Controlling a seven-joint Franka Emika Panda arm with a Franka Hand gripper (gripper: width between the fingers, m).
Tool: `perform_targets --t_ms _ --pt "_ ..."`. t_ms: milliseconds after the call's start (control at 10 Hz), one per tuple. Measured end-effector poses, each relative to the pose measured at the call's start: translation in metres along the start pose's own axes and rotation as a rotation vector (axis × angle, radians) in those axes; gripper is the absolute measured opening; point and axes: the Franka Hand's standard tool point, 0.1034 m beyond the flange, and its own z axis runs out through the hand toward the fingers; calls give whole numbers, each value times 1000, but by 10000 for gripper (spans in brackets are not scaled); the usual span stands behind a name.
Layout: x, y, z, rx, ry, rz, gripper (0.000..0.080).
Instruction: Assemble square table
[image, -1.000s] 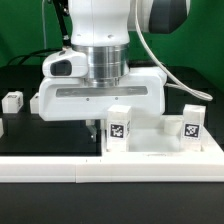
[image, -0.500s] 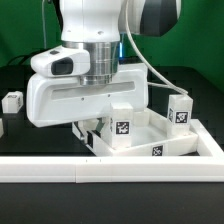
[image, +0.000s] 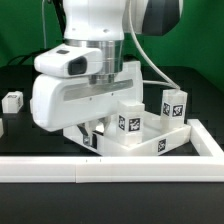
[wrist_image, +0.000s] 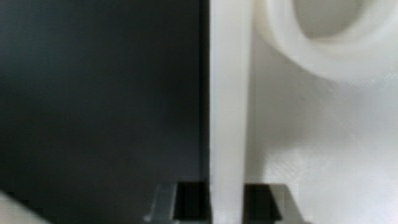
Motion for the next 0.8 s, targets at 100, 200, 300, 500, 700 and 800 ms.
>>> perform_targets --t_ms 100,200,300,500,700,800 --pt "-2 1 0 0 -3 -44 60" --pt "-4 3 0 -3 -8 -112 60" --pt "-4 3 0 -4 -11 -156 60" --pt "-4 4 0 -12 -18 -289 61" --pt "9 -2 0 -21 -17 -445 62" --pt "19 -6 0 -5 -18 -498 64"
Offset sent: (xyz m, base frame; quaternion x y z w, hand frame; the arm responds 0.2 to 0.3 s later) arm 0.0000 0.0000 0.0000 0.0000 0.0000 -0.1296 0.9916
